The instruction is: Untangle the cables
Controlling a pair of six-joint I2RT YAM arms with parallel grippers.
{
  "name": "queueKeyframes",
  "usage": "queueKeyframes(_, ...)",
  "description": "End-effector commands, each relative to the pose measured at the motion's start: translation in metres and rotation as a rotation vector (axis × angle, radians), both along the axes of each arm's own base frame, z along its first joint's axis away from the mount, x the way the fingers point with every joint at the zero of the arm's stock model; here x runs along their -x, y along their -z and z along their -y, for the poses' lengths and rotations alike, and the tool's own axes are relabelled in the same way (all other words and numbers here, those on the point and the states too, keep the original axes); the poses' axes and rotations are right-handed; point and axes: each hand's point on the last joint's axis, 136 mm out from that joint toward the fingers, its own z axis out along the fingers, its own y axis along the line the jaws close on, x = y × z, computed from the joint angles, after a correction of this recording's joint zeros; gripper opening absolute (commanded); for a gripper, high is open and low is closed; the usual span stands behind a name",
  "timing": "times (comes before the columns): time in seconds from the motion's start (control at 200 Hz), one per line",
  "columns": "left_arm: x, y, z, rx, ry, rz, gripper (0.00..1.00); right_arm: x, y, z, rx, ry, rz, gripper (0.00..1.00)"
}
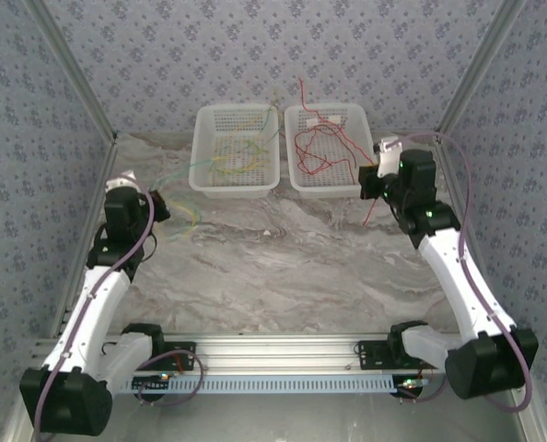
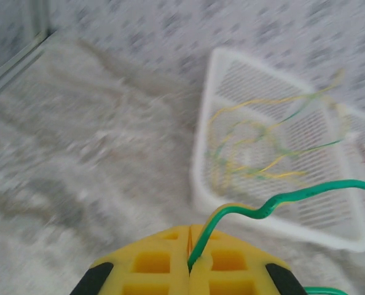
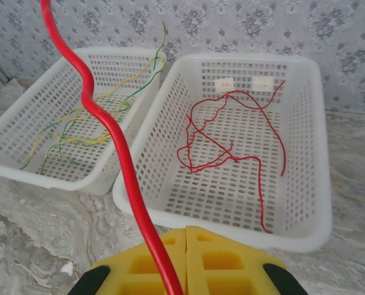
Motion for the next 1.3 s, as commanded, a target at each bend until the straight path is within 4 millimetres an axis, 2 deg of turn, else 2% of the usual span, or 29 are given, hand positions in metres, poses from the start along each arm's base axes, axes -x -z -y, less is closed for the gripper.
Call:
queueKeyframes(0.0, -0.015, -0.048, 0.022, 0.016, 0.087, 0.087, 0.0, -0.003, 0.012, -0.007, -0.036, -0.023, -0.113, 0.0)
queueKeyframes(0.015, -0.02, -0.052, 0.024, 0.015, 0.092, 0.087, 0.0, -0.004, 0.015, -0.007, -0.036, -0.018, -0.12, 0.0)
queueKeyframes(0.025, -0.024, -0.052, 0.025, 0.015, 0.093, 0.08, 0.0, -0.007, 0.005, -0.007, -0.044, -0.014, -0.101, 0.0)
queueKeyframes(0.055, -0.034, -0.057, 0.027, 0.013, 0.096, 0.072, 0.0, -0.011, 0.0, -0.007, -0.055, -0.001, -0.099, 0.0)
queueKeyframes(0.18, -0.085, -0.08, 0.049, 0.035, 0.151, 0.174, 0.0, -0.022, -0.002, -0.009, -0.075, 0.02, -0.104, 0.0)
queueKeyframes(0.24, -0.116, -0.08, 0.059, 0.037, 0.164, 0.151, 0.0, -0.025, 0.0, -0.008, -0.066, 0.034, -0.115, 0.0)
queueKeyframes(0.32, -0.158, -0.064, 0.077, -0.001, 0.194, 0.054, 0.0, -0.028, 0.004, -0.005, -0.054, 0.062, -0.145, 0.0)
queueKeyframes(0.41, -0.199, -0.033, 0.096, -0.017, 0.209, -0.051, 0.0, -0.033, 0.011, 0.0, -0.028, 0.101, -0.212, 0.0)
queueKeyframes(0.43, -0.205, -0.03, 0.099, -0.015, 0.213, -0.07, 0.0, -0.034, 0.013, 0.001, -0.022, 0.11, -0.228, 0.0)
queueKeyframes(0.515, -0.231, 0.008, 0.115, -0.034, 0.222, -0.195, 0.0, -0.035, 0.023, 0.002, -0.005, 0.131, -0.31, 0.0)
queueKeyframes(0.53, -0.236, 0.007, 0.119, -0.037, 0.225, -0.196, 0.0, -0.035, 0.025, 0.002, -0.006, 0.138, -0.323, 0.0)
queueKeyframes(0.59, -0.248, 0.03, 0.127, -0.052, 0.225, -0.272, 0.0, -0.036, 0.032, 0.003, 0.012, 0.158, -0.378, 0.0)
queueKeyframes(0.725, -0.264, 0.075, 0.141, -0.089, 0.24, -0.403, 0.0, -0.036, 0.048, 0.003, 0.09, 0.164, -0.5, 0.0)
queueKeyframes(0.82, -0.272, 0.093, 0.14, -0.113, 0.217, -0.438, 0.0, -0.037, 0.062, 0.0, 0.148, 0.168, -0.582, 0.0)
queueKeyframes(0.939, -0.275, 0.105, 0.132, -0.137, 0.173, -0.469, 0.0, -0.045, 0.077, -0.003, 0.192, 0.175, -0.651, 0.0)
queueKeyframes(0.959, -0.275, 0.106, 0.131, -0.14, 0.171, -0.472, 0.03, -0.046, 0.079, -0.005, 0.195, 0.169, -0.661, 0.0)
queueKeyframes(0.984, -0.275, 0.108, 0.13, -0.144, 0.164, -0.476, 0.12, -0.048, 0.081, -0.005, 0.196, 0.168, -0.669, 0.0)
queueKeyframes(1.024, -0.274, 0.106, 0.129, -0.15, 0.162, -0.478, 0.3, -0.053, 0.084, -0.008, 0.201, 0.166, -0.682, 0.0)
queueKeyframes(1.059, -0.272, 0.102, 0.129, -0.163, 0.167, -0.474, 0.41, -0.058, 0.086, -0.009, 0.203, 0.168, -0.688, 0.0)
queueKeyframes(1.209, -0.256, 0.062, 0.114, -0.265, 0.115, -0.438, 0.6, -0.08, 0.101, -0.015, 0.22, 0.166, -0.736, 0.0)
queueKeyframes(1.294, -0.243, 0.038, 0.104, -0.3, 0.095, -0.421, 0.63, -0.094, 0.111, -0.018, 0.23, 0.159, -0.751, 0.0)
